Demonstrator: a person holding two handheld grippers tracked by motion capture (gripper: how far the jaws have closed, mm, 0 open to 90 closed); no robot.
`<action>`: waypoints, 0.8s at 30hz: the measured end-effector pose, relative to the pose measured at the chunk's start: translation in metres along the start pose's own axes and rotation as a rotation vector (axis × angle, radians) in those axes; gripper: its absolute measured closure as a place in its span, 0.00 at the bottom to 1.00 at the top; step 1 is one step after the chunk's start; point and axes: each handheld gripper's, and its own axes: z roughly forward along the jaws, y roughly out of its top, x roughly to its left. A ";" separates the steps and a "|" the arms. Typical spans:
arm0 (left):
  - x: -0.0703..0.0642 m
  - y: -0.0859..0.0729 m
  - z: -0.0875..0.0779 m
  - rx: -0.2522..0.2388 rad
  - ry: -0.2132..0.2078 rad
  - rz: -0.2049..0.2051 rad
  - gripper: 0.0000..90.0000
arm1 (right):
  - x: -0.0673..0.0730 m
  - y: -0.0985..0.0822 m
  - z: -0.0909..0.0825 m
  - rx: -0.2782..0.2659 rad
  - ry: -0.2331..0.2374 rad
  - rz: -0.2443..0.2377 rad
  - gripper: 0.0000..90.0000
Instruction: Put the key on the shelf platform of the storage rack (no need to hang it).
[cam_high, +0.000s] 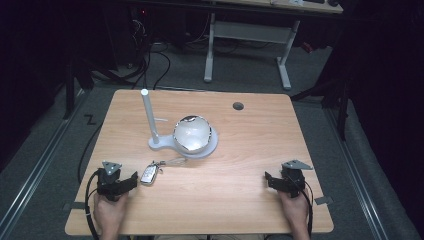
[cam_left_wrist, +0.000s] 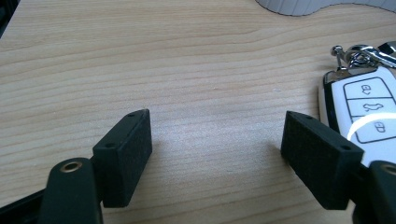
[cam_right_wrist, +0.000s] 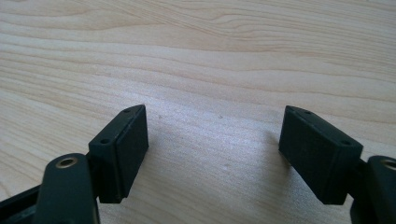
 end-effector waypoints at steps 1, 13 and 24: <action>0.000 0.000 0.000 0.001 -0.001 0.001 0.28 | 0.000 0.000 0.000 0.001 0.001 0.000 0.27; 0.000 0.000 0.000 0.004 -0.004 0.001 0.28 | 0.000 0.000 0.000 0.000 0.000 0.000 0.27; 0.000 0.003 -0.003 0.052 -0.017 -0.001 0.27 | 0.000 0.000 0.000 0.000 0.000 0.002 0.27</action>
